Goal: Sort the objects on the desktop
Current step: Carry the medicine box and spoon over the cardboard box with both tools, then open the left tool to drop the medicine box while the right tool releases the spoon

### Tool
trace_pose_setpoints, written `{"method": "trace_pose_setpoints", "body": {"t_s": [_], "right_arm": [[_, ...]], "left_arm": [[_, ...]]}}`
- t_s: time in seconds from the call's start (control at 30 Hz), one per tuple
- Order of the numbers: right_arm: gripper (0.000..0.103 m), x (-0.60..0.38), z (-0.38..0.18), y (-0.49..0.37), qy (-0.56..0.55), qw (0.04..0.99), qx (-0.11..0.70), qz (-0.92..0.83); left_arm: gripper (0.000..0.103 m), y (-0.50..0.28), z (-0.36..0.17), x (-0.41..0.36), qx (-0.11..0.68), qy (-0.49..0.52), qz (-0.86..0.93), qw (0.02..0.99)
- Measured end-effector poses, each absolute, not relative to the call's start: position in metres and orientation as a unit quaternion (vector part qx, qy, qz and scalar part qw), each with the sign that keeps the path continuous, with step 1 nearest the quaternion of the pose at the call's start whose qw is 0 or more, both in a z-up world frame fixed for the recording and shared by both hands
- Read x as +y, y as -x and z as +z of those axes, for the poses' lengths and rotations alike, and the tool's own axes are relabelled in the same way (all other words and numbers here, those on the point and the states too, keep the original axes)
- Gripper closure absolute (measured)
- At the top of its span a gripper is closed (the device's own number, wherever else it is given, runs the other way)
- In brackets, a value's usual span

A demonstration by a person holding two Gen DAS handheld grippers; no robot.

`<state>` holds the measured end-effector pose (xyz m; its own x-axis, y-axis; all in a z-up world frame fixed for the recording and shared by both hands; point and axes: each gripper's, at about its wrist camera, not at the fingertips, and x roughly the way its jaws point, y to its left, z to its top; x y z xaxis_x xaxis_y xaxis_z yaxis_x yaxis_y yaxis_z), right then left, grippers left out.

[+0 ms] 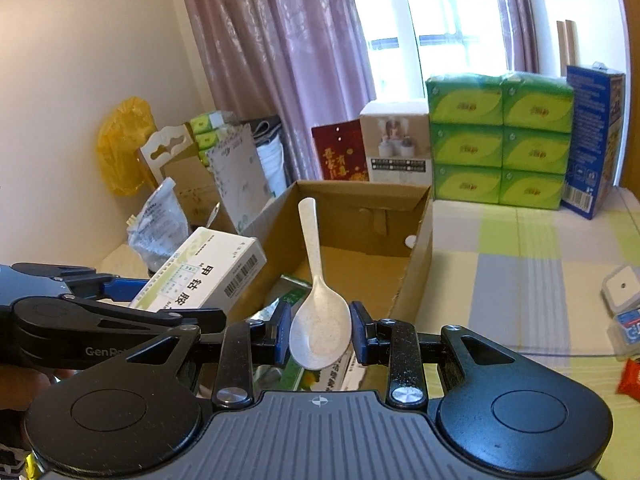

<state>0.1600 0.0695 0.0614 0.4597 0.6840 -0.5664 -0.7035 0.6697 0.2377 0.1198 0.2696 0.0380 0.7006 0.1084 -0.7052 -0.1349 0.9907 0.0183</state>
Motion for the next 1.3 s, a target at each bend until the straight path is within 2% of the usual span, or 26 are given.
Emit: {"method": "trace_pose_setpoints", "body": {"t_s": [0.53,1.07,1.1,1.2,1.3], "right_arm": [[0.075,0.093,0.042,-0.174,0.019,0.854,0.336,0.397],[0.074,0.100,0.034,-0.184,0.010,0.846,0.349,0.404],[0.074,0.101,0.033,-0.184,0.009,0.844,0.349,0.408],[0.062,0.097,0.036,-0.183,0.003,0.847,0.344,0.404],[0.058,0.088,0.039,-0.181,-0.004,0.851,0.341,0.399]], "left_arm": [[0.036,-0.139,0.017,0.285,0.391,0.028,0.060,0.918],[0.035,-0.133,0.019,0.296,0.383,0.045,0.077,0.919],[0.035,-0.131,0.019,0.296,0.382,0.046,0.078,0.920],[0.035,-0.125,0.020,0.295,0.379,0.046,0.081,0.921],[0.031,-0.118,0.022,0.294,0.376,0.048,0.081,0.922]]}}
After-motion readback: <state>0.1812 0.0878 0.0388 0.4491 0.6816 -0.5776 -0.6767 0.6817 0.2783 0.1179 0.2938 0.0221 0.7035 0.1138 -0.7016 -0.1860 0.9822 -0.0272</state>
